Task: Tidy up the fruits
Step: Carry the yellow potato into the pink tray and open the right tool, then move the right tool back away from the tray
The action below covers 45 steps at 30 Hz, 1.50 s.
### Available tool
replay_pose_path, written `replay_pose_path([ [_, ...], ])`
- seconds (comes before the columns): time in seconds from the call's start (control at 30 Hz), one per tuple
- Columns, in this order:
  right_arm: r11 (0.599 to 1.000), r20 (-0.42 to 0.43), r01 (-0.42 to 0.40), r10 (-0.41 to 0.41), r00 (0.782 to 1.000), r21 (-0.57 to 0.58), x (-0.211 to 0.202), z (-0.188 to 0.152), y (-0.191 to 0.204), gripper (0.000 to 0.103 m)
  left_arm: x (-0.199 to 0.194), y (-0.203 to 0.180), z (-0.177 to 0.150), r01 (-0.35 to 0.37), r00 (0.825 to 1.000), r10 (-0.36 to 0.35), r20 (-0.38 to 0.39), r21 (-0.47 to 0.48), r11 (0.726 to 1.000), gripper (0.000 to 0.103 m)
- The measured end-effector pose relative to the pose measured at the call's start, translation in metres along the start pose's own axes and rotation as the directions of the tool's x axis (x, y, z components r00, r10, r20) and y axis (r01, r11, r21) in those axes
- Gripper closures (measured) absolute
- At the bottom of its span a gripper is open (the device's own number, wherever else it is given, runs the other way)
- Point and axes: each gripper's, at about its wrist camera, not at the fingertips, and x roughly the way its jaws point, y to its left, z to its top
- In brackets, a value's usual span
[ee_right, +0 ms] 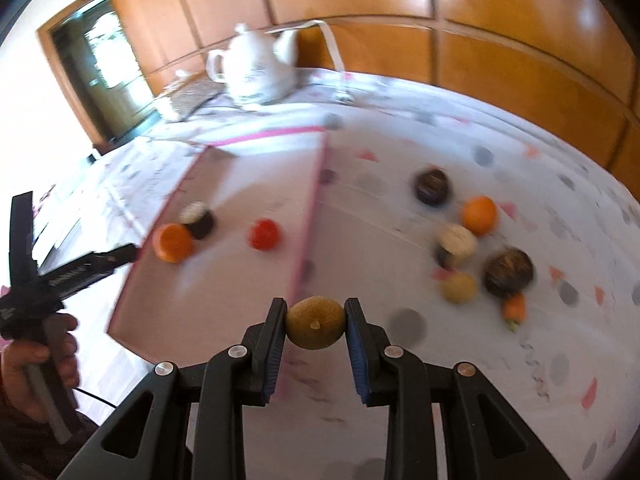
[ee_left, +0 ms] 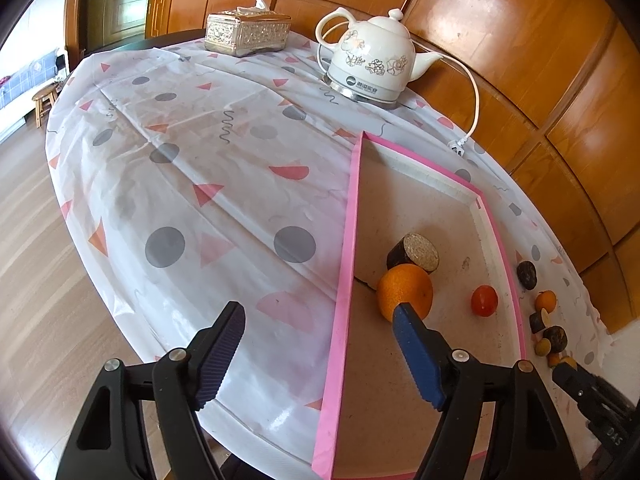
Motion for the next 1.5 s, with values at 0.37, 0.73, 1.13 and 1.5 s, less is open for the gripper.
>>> replay_pose_path([
  [0.37,0.996,-0.047,-0.033,0.029,0.998,-0.086,0.04,0.022,0.049,0.073,0.003,0.003,0.0,-0.005,1.0,0.005,-0.007,-0.001,1.0,0.026],
  [0.73,0.996,-0.044,-0.031,0.028,0.999,-0.079,0.033,0.011,0.049,0.068,0.004,0.004,0.0,-0.008,1.0,0.008,-0.009,0.001,1.0,0.026],
  [1.13,0.991,-0.042,0.132,-0.132,0.99,-0.017,0.0,-0.009,-0.012,0.068,0.004,0.003,-0.001,-0.009,1.0,0.009,-0.014,0.004,1.0,0.026],
  [1.5,0.931,-0.075,0.364,-0.361,0.93,0.031,-0.036,-0.019,-0.095,0.068,0.002,-0.001,-0.001,-0.017,1.0,0.017,-0.01,0.022,1.0,0.026],
])
